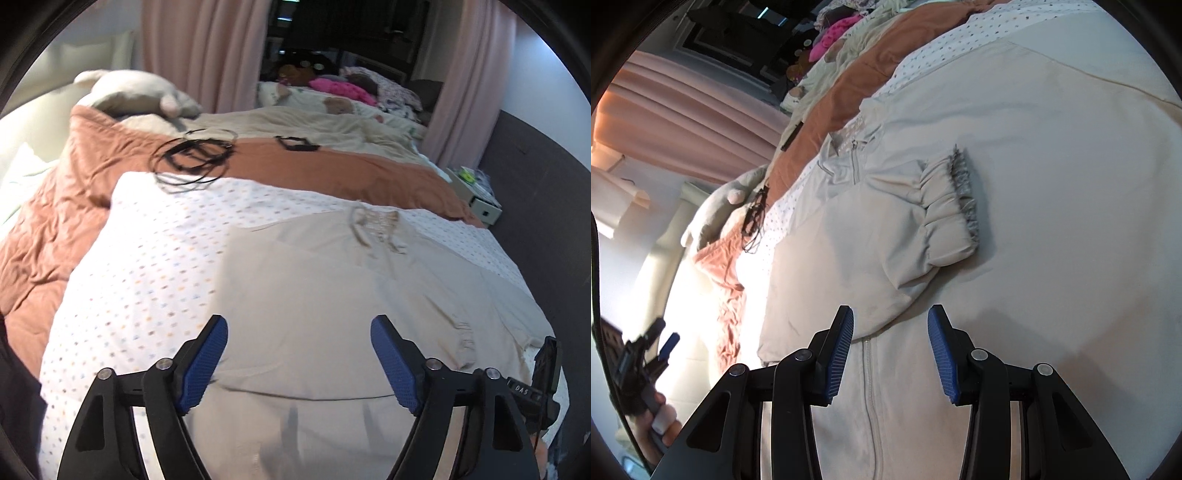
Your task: Fold large clothes
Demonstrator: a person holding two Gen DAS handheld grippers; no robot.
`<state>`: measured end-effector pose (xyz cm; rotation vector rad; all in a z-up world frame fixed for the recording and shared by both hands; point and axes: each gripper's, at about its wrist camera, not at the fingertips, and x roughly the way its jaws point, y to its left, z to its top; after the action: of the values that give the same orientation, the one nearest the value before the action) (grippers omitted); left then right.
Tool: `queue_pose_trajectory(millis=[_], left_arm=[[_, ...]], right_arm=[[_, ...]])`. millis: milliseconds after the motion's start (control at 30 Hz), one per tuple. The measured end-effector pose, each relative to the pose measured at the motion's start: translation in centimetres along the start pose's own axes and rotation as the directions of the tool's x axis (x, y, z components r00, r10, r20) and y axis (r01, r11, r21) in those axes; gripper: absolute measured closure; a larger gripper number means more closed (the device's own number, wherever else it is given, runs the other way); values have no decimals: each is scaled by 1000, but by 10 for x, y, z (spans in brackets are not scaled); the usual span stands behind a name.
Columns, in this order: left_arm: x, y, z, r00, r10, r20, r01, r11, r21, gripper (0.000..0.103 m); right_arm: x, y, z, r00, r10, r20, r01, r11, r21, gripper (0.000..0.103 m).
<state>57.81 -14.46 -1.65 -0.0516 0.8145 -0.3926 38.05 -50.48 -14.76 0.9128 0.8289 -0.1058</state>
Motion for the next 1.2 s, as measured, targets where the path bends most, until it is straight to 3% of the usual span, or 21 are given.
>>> queue_pose_trajectory(millis=[233, 400, 600, 733, 800, 867, 967, 1067, 1133, 1200], left_arm=[[15, 76, -23, 998, 48, -48, -53, 993, -109, 48], [44, 105, -51, 989, 72, -131, -87, 990, -110, 71], [83, 117, -83, 972, 44, -231, -71, 991, -110, 71], [103, 112, -92, 961, 32, -275, -58, 995, -87, 72], [111, 112, -93, 955, 64, -290, -86, 994, -65, 89], [117, 119, -93, 949, 101, -297, -128, 989, -71, 96], [118, 135, -92, 952, 102, -288, -143, 982, -127, 96], [118, 149, -92, 928, 226, -296, -270, 956, -116, 101], [113, 162, -93, 939, 172, -297, -235, 953, -190, 101], [104, 167, -91, 944, 170, -282, -237, 946, -222, 101]], right_arm=[[21, 0, 2, 998, -66, -17, 67, 998, 8, 60], [26, -4, 9, 992, -123, 1, 123, 992, 27, 60], [31, -4, 21, 988, -157, 17, 156, 988, 18, 61], [33, -7, 28, 985, -166, 33, 165, 986, 32, 78], [33, -8, 31, 986, -162, 45, 161, 986, 31, 87], [32, -7, 33, 984, -167, 55, 165, 986, 26, 88], [31, -7, 36, 983, -172, 59, 171, 985, 18, 89], [34, -10, 41, 976, -210, 55, 209, 978, 23, 88], [36, -14, 44, 977, -210, 28, 208, 977, 38, 88], [32, -12, 45, 980, -201, 14, 200, 979, 25, 84]])
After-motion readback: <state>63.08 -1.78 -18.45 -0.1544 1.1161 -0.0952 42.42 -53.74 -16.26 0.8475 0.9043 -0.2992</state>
